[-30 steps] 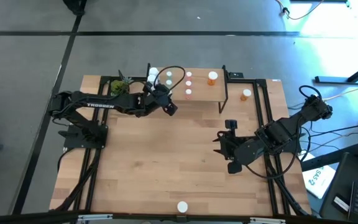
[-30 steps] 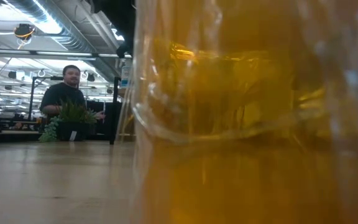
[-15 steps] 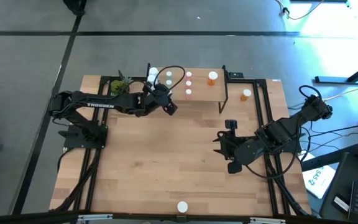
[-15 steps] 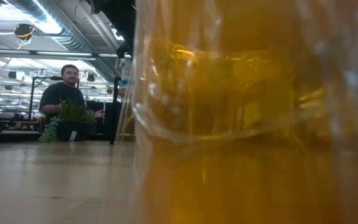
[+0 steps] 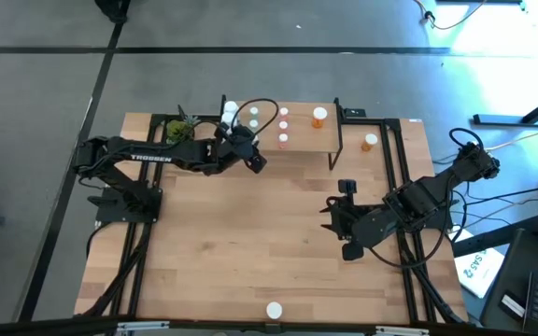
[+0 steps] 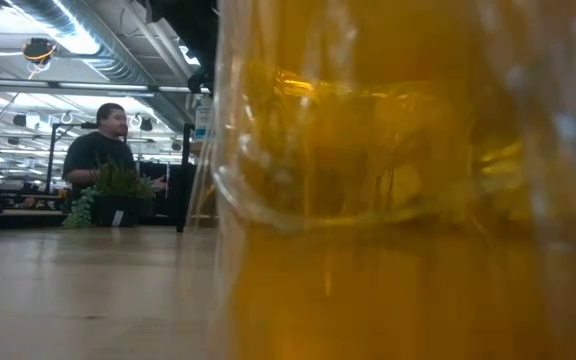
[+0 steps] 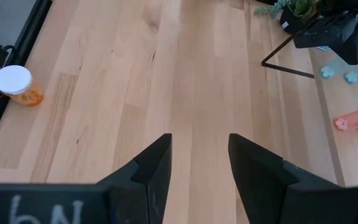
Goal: Pick and place medicine bottles onto shelf by color
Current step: Put the blue pill bottle on the shelf aligned with the other blue pill bottles, then put the bottom orange pill bottle on the shelf aligned with the other orange pill bottle
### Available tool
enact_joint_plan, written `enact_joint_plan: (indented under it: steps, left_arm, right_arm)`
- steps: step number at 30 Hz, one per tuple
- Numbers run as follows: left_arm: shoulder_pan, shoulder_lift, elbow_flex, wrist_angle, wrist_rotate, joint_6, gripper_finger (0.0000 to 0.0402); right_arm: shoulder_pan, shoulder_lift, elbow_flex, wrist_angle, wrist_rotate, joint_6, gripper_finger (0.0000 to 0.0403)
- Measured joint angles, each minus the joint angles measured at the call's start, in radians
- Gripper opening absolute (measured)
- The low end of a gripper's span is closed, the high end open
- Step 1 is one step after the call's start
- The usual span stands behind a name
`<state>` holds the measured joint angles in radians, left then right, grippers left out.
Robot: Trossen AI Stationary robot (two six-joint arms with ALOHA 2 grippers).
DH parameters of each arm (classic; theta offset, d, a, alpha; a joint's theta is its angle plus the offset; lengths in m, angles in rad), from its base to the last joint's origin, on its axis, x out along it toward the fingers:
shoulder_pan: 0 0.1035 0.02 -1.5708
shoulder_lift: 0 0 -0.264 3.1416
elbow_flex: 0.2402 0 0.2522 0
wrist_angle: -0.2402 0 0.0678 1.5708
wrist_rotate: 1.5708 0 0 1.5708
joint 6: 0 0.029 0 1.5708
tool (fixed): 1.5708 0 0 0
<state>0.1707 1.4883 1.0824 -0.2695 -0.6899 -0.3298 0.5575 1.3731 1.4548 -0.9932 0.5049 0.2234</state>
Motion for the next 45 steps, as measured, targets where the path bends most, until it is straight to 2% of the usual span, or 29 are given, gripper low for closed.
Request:
enact_joint_plan:
  steps: [12,18,28,37,45]
  left_arm:
    - [0.0,0.0,0.0,0.033,-0.001,0.053,0.0153]
    - [-0.001,0.0,0.0,0.047,-0.053,0.076,0.0154]
    - [-0.008,0.0,0.0,0.048,-0.058,0.079,0.0153]
    - [-0.01,0.0,0.0,0.154,-0.056,0.162,0.0153]
    - [-0.034,-0.042,0.006,0.166,-0.057,0.209,0.0153]
  right_arm:
    - [0.0,0.0,0.0,0.0,0.0,0.0,0.0161]
    - [0.0,0.0,0.0,0.0,0.0,0.0,0.0161]
    - [0.0,0.0,0.0,0.0,0.0,0.0,0.0161]
    - [0.0,0.0,0.0,0.0,0.0,0.0,0.0161]
    - [0.0,0.0,0.0,-0.004,0.0,0.0,0.0161]
